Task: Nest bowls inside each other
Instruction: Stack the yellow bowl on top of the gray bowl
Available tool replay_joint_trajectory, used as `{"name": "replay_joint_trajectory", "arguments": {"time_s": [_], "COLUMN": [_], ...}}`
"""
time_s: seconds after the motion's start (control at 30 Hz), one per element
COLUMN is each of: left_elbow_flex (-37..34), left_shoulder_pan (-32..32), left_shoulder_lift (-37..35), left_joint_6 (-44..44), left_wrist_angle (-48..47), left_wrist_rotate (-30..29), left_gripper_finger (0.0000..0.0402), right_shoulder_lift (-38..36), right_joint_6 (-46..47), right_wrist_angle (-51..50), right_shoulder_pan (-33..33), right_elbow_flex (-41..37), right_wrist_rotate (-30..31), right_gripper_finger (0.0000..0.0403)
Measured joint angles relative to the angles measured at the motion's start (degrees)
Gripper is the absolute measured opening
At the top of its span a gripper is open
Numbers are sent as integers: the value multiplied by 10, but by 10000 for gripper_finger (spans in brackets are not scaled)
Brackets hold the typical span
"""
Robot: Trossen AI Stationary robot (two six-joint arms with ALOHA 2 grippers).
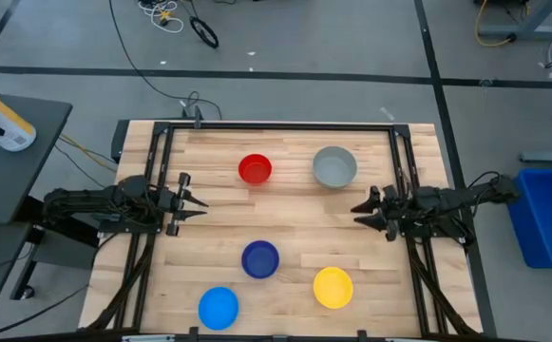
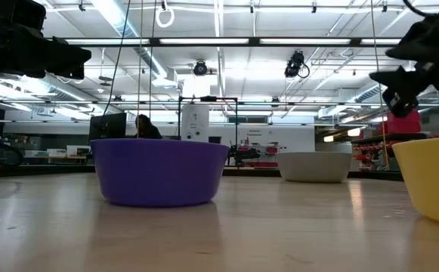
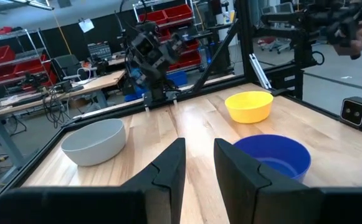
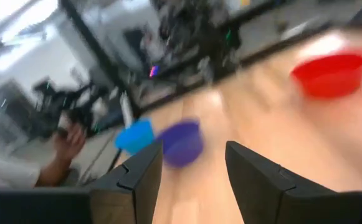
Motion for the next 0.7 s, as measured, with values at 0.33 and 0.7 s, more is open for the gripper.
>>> {"name": "replay_joint_trajectory", "arguments": {"time_s": [0.33, 0.7], "left_elbow_flex": [0, 1], "left_shoulder_pan": [0, 0], "left_shoulder_lift": [0, 0], "left_joint_6": [-5, -17], "left_wrist_angle": [-3, -15], "left_wrist_rotate": [0, -1], "left_gripper_finger": [93, 93], "right_shoulder_lift": [230, 529], "right_joint_6": [140, 76], "right_wrist_angle": [90, 63], "right_shoulder_pan": [48, 147], "right_elbow_flex": [1, 232], "right_wrist_rotate": [-33, 19], "right_gripper_finger": [185, 189]}}
